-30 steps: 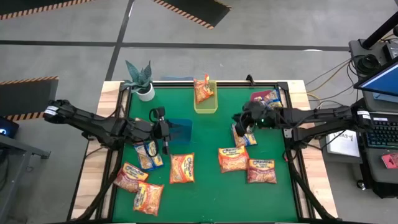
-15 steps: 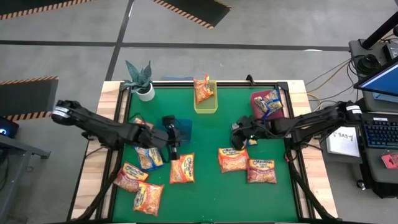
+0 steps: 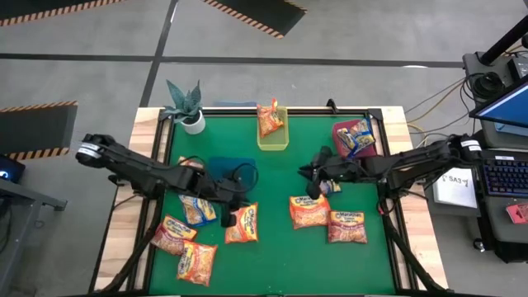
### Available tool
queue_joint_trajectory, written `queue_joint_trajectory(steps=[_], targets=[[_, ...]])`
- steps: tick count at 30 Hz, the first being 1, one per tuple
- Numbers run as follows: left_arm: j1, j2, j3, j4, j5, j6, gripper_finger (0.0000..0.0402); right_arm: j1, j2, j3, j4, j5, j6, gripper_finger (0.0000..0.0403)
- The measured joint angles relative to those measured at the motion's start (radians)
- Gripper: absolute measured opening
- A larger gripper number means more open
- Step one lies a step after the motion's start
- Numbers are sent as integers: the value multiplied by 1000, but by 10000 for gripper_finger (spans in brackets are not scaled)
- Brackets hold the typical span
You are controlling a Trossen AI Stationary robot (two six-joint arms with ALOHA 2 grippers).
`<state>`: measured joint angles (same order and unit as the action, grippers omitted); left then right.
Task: Sort Maruchan noodles
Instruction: Put the orange noodle pack into the yellow bin
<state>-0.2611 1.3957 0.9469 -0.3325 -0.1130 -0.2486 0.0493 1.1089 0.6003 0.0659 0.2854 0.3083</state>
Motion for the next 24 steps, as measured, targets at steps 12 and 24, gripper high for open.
queue_joint_trajectory(steps=[12, 24], targets=[[-32, 144, 125, -305, 196, -277, 89, -1, -148, 0, 41, -24, -154, 59], [-216, 275, 250, -837, 336, -671, 170, -2, -146, -2, 44, -27, -232, 59]])
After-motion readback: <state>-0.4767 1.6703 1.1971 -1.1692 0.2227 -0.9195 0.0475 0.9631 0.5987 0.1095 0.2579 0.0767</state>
